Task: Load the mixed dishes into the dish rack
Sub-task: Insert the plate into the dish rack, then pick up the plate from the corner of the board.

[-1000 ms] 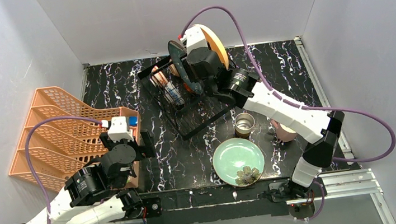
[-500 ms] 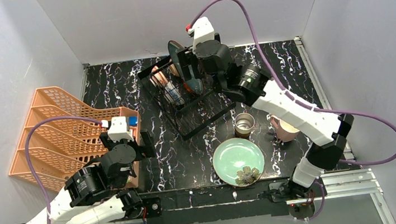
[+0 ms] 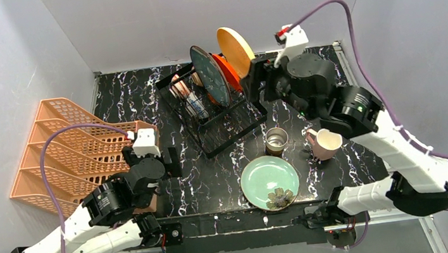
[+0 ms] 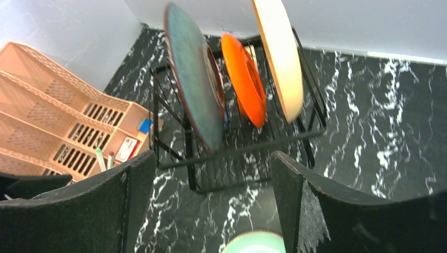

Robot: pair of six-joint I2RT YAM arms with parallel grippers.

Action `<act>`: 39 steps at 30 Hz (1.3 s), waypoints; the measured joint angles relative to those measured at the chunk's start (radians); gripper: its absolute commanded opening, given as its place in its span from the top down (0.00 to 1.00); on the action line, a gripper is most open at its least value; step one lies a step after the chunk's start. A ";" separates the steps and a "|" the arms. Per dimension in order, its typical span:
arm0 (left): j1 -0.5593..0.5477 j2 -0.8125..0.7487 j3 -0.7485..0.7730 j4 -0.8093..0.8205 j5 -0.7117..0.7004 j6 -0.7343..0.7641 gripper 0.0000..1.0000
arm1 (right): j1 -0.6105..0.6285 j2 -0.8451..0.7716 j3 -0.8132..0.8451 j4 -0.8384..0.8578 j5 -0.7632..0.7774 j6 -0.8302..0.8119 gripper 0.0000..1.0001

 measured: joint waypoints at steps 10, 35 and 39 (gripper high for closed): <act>0.000 0.020 -0.051 0.100 0.154 -0.094 0.02 | 0.000 -0.179 -0.258 -0.301 -0.016 0.265 0.18; 0.000 0.200 -0.652 0.906 0.658 -0.612 0.05 | 0.000 -0.420 -0.996 -0.490 -0.214 0.848 0.16; 0.000 0.339 -0.655 1.033 0.697 -0.637 0.07 | 0.000 -0.447 -1.094 -0.446 -0.235 0.900 0.16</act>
